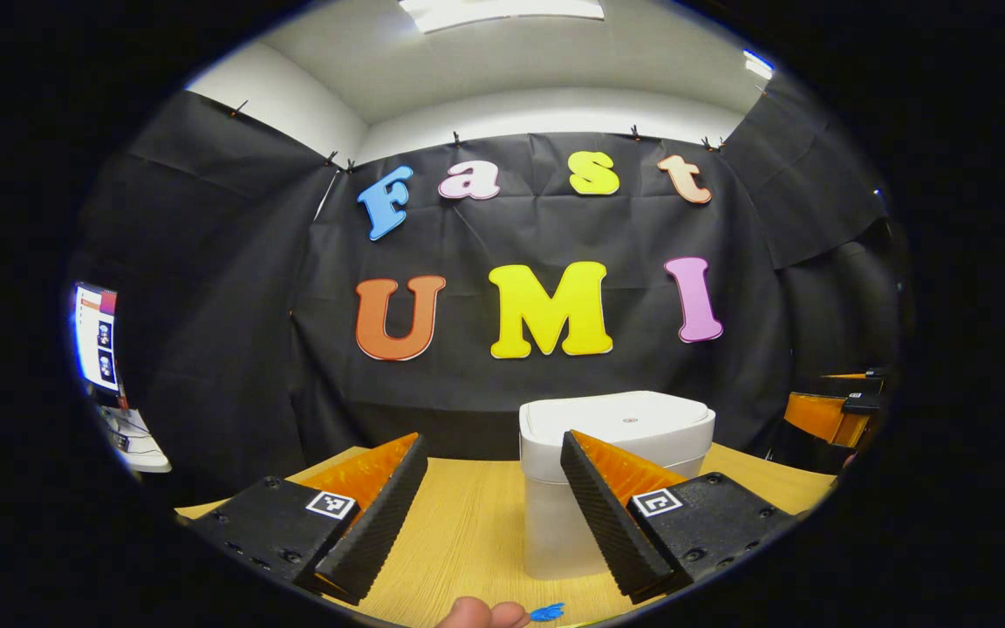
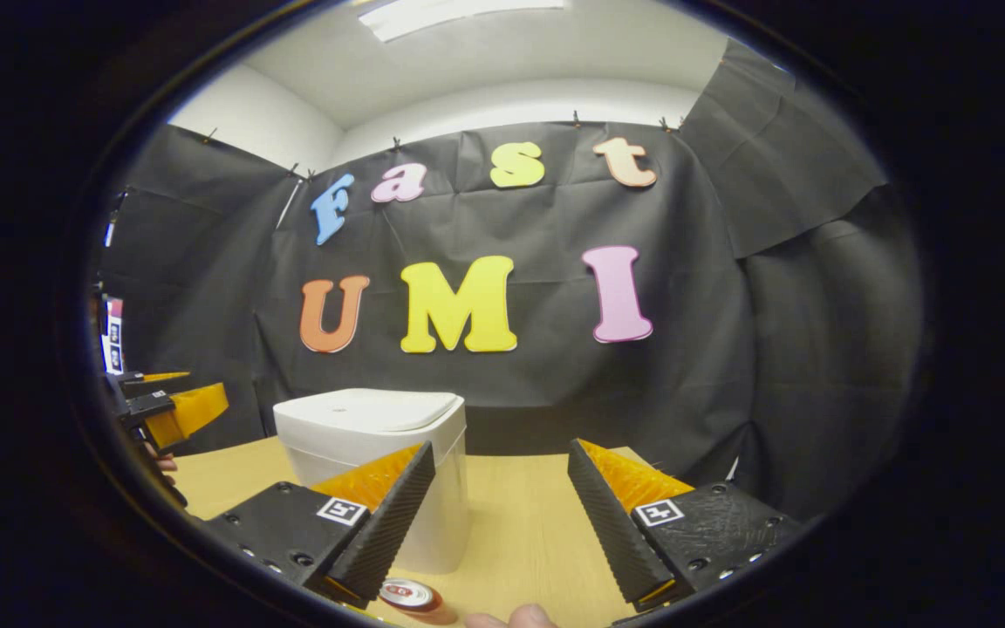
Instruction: Press the lid of the desktop garbage bin to open it, pick up the crumpled paper on the desktop and throw it into the bin, then pick up the pop can on the desktop and drop it into the bin, and finally close the garbage bin lid.
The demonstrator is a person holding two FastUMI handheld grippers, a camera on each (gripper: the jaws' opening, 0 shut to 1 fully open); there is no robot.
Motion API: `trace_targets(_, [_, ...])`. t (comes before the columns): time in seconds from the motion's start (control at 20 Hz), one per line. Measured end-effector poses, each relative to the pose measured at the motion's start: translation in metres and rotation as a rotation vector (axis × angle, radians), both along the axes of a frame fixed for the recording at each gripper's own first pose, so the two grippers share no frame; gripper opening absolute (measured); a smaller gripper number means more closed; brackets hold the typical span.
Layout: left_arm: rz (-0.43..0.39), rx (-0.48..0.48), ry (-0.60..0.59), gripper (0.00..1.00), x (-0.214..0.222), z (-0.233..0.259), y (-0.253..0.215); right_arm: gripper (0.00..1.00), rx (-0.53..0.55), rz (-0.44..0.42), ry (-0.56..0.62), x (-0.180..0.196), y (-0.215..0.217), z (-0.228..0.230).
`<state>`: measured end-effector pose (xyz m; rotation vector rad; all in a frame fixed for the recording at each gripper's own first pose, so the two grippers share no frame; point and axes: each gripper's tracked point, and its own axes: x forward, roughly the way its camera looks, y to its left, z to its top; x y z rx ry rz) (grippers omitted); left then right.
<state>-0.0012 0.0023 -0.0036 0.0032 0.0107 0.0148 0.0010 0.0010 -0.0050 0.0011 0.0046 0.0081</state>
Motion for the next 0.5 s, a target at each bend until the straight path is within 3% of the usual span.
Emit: trace_targets(0.5, [-0.021,-0.006,0.035,0.99,0.008,-0.017,-0.011,0.95,0.007,0.002,0.01,0.005,-0.002,-0.005])
